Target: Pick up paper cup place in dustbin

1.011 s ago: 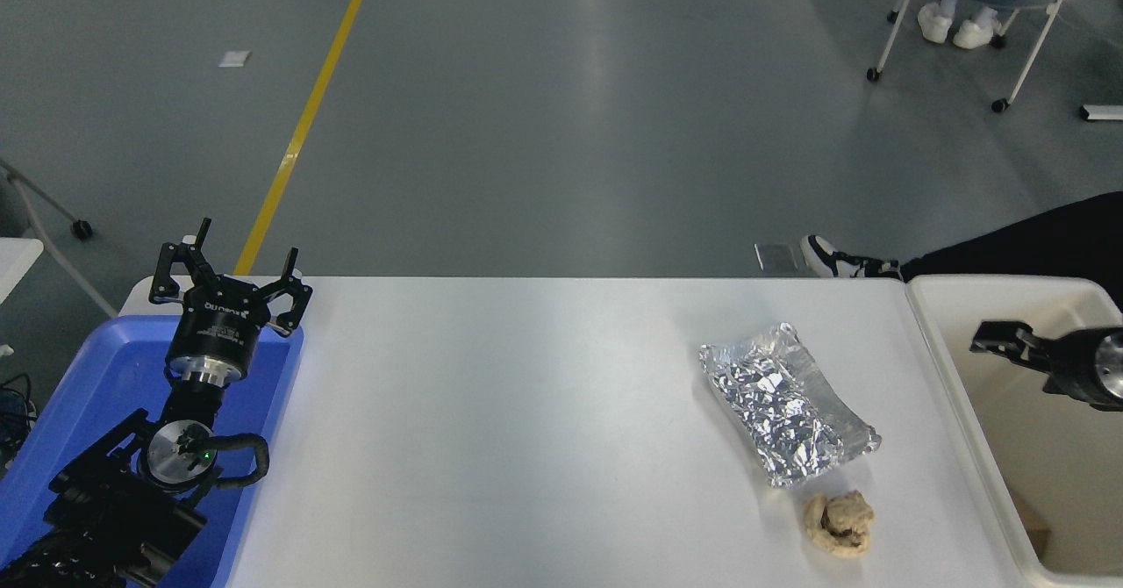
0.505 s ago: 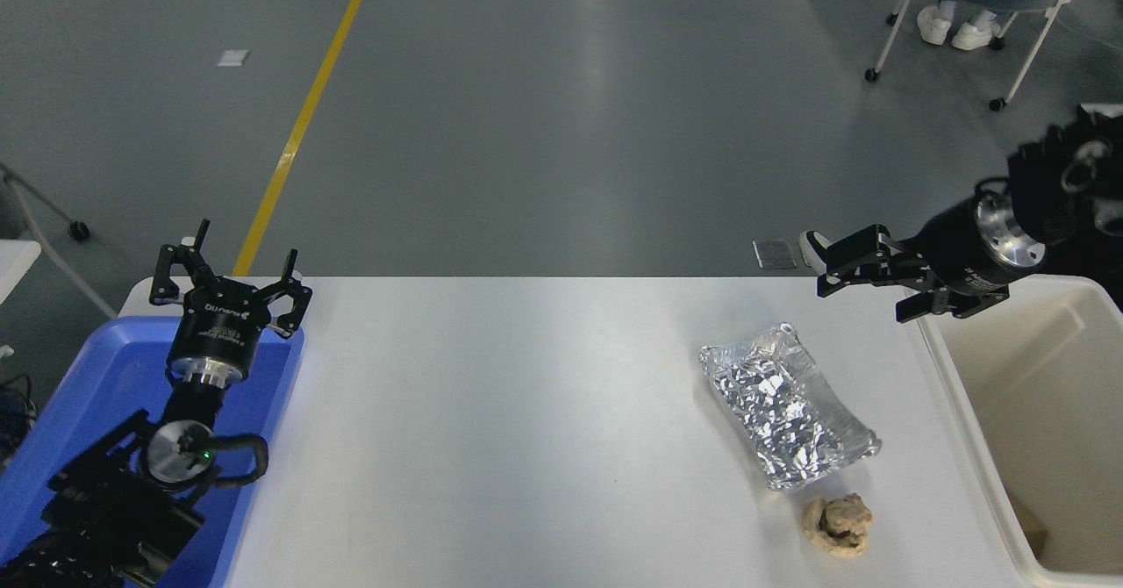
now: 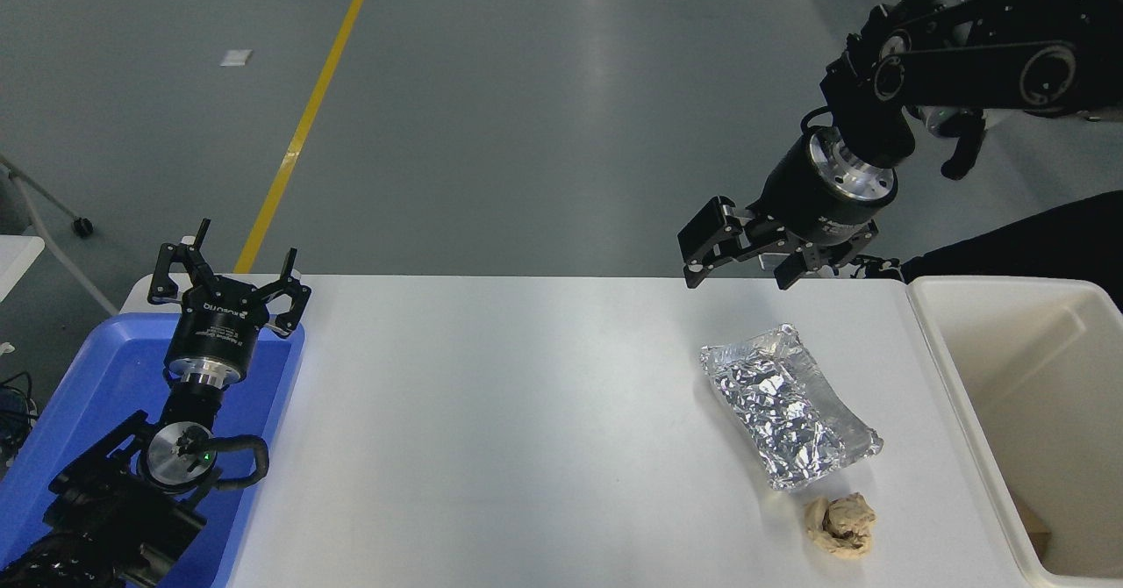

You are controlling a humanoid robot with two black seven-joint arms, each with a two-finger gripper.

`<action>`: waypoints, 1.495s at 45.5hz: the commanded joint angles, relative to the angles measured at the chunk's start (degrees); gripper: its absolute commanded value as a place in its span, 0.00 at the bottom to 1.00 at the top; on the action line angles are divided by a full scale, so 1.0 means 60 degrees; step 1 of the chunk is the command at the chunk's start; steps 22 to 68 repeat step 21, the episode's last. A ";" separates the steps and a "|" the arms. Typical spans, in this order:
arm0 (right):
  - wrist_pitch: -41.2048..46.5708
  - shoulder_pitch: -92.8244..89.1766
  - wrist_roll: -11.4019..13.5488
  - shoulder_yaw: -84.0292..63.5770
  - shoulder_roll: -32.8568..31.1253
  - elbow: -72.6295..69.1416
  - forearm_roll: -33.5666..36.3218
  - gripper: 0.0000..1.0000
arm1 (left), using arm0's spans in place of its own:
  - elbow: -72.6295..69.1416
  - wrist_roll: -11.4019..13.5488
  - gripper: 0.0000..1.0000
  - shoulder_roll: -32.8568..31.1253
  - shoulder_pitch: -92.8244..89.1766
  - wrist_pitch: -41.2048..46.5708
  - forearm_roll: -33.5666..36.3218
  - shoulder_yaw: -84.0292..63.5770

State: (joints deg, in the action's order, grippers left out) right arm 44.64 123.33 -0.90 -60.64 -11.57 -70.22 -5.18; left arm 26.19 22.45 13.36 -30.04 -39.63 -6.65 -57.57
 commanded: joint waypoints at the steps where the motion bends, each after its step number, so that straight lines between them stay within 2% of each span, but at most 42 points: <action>1: 0.0060 0.0494 0.0004 -0.0308 0.0126 -0.0073 0.0131 1.00 | 0.0000 0.0008 1.00 0.0000 0.0012 0.0014 -0.0004 0.0000; 21: 0.0060 0.1754 0.0004 -0.0381 -0.0958 -0.1084 0.0219 1.00 | 0.0000 0.0008 1.00 0.0000 0.0012 0.0029 -0.0004 0.0000; 68: 0.0060 0.1754 0.0004 -0.0381 -0.0958 -0.1084 0.0219 1.00 | 0.0000 0.0008 1.00 0.0000 0.0012 0.0029 -0.0004 0.0000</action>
